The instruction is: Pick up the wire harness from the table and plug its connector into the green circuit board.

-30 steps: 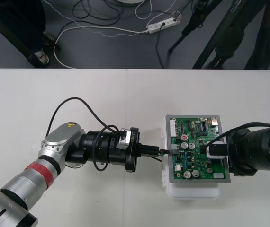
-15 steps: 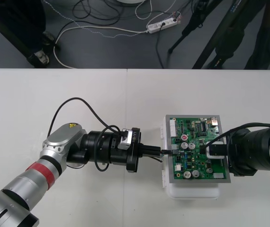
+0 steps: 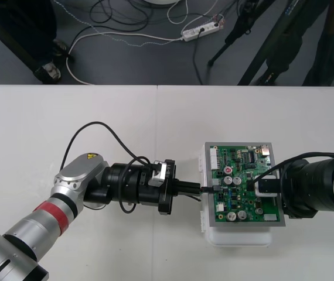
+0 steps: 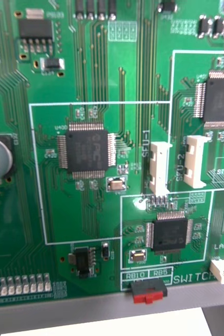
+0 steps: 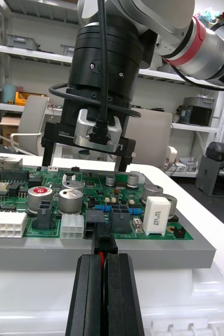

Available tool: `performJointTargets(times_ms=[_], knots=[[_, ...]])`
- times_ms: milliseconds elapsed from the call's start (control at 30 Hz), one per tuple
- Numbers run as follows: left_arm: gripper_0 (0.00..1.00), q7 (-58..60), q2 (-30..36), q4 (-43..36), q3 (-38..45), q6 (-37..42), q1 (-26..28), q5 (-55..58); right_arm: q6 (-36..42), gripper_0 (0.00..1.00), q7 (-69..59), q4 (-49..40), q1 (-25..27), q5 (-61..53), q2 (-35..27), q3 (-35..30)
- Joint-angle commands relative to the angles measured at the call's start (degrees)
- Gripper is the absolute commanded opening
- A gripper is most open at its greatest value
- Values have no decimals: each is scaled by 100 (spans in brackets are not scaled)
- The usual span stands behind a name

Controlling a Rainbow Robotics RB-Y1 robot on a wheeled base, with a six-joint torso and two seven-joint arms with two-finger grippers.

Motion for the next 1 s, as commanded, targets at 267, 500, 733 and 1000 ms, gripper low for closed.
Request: performJointTargets(times_ms=[267, 500, 733, 1000], knots=[[0, -591, -189, -187, -125, 176, 21, 55, -28, 100, 76, -32, -131, -124, 70, 78], [0, -582, -241, -187, -125, 185, 21, 134, -28, 100, 94, -32, -131, -141, 79, 87], [0, -574, -241, -178, -125, 202, 12, 161, -28, 100, 129, -32, -140, -159, 79, 78], [0, -609, -241, -187, -125, 229, -14, 161, -28, 100, 243, -32, -149, -115, 70, 78]])
